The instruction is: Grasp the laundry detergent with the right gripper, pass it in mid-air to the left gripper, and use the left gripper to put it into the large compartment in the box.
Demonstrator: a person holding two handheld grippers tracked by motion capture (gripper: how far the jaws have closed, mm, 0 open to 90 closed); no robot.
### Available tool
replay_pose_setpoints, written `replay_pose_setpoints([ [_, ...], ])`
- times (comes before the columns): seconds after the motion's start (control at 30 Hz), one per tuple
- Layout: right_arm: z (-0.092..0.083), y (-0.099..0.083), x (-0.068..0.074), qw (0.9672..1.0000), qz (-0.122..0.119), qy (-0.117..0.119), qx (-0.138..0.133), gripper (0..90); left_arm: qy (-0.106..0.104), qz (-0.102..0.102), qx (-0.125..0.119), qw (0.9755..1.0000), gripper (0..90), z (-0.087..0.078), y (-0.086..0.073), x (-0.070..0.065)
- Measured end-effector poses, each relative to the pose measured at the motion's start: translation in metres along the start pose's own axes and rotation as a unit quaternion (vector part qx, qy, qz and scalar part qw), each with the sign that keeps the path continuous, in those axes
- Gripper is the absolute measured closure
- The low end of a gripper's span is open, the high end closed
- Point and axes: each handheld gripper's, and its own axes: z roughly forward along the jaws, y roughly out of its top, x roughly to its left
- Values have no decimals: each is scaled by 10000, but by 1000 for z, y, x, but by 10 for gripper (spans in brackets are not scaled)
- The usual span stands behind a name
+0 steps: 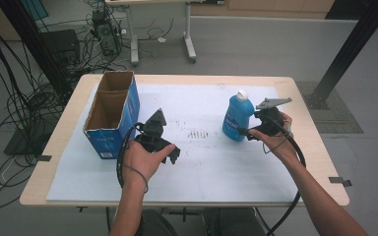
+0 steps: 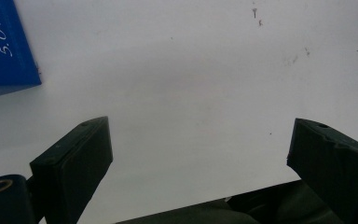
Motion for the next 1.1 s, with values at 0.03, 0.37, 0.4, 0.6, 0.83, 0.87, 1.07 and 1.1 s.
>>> replay_pose_setpoints([
  [0.03, 1, -1, 0, 10000, 4, -6, -21, 18, 0, 0, 0, 10000, 69, 0, 0, 0],
  [0.37, 11, -3, 2, 9998, -3, -66, -201, 16, 5, -12, 12, 10000, 69, 2, 0, 1],
  [0.4, 11, -3, 2, 9997, 6, -76, -234, 15, 5, -12, 12, 10000, 69, 2, 0, 1],
  [0.6, 16, -5, 3, 9994, 60, -80, -331, 16, 4, -8, 19, 10000, 69, 2, 1, 1],
  [0.83, 22, -7, 2, 9988, 96, -180, -450, 13, 8, 0, 11, 10000, 69, 1, 1, 1],
  [0.87, 22, -7, 2, 9988, 96, -180, -450, 13, 13, 1, 8, 10000, 69, 1, 1, 0],
  [1.07, 26, -6, 3, 9982, 95, -234, -535, 13, 1, 27, 11, 10000, 69, 1, 2, -1],
  [1.1, 27, -6, 3, 9981, 86, -247, -563, 13, -1, 32, 5, 10000, 69, 1, 2, -1],
])
